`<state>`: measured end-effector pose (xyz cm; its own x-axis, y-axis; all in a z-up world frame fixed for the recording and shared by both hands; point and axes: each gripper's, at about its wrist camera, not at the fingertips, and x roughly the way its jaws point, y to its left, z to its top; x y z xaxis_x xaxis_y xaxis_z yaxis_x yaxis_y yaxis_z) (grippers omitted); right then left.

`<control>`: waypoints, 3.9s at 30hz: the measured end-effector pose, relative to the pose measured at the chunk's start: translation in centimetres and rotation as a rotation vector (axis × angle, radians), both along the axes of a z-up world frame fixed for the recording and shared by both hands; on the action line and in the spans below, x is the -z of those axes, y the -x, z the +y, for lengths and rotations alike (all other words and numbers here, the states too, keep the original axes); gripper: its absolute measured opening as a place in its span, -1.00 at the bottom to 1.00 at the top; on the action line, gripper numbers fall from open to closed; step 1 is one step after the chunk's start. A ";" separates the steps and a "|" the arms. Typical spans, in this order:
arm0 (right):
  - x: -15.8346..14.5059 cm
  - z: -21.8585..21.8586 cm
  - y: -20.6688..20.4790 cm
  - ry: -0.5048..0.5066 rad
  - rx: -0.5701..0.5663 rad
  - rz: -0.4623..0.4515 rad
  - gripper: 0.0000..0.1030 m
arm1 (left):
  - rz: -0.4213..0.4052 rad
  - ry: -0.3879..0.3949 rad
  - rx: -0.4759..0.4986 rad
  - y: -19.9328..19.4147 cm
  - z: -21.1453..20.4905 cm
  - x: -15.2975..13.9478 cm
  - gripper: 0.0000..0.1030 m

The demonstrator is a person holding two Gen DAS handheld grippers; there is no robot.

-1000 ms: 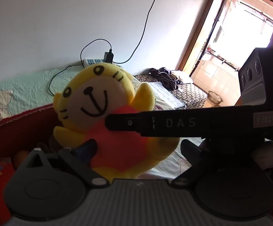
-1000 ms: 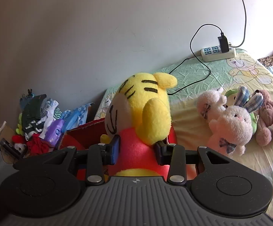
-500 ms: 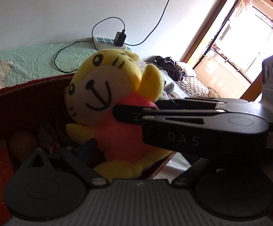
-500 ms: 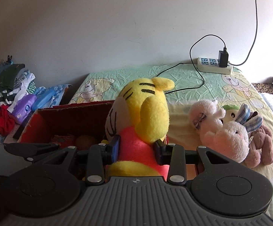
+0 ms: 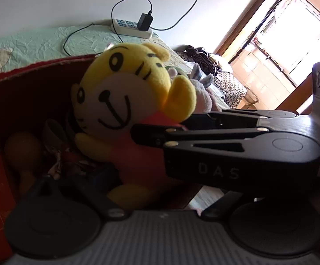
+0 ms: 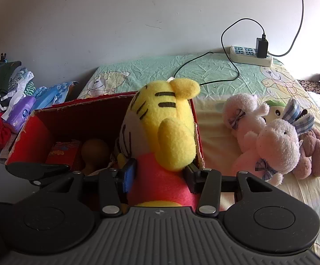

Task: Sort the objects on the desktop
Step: 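Lower the tiger plush into the red box and open the right gripper, then move the right gripper to the pink-brown teddy bear and grasp it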

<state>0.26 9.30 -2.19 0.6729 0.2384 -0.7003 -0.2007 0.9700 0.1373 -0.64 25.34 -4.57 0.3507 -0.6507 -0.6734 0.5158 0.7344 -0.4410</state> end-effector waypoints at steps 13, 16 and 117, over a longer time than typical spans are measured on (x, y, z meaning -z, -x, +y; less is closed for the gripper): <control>-1.7 -2.3 -0.3 -0.152 0.099 -0.081 -0.49 | -0.004 0.009 -0.011 0.0 -0.3 -1.2 0.83; -1.2 -2.3 -0.3 -0.136 0.104 -0.060 -0.49 | 0.021 -0.008 -0.010 -0.3 -0.7 -0.4 0.83; 10.9 -35.4 -3.5 -0.480 0.074 0.273 -0.44 | 0.105 -0.312 0.073 -2.8 -34.3 5.1 0.36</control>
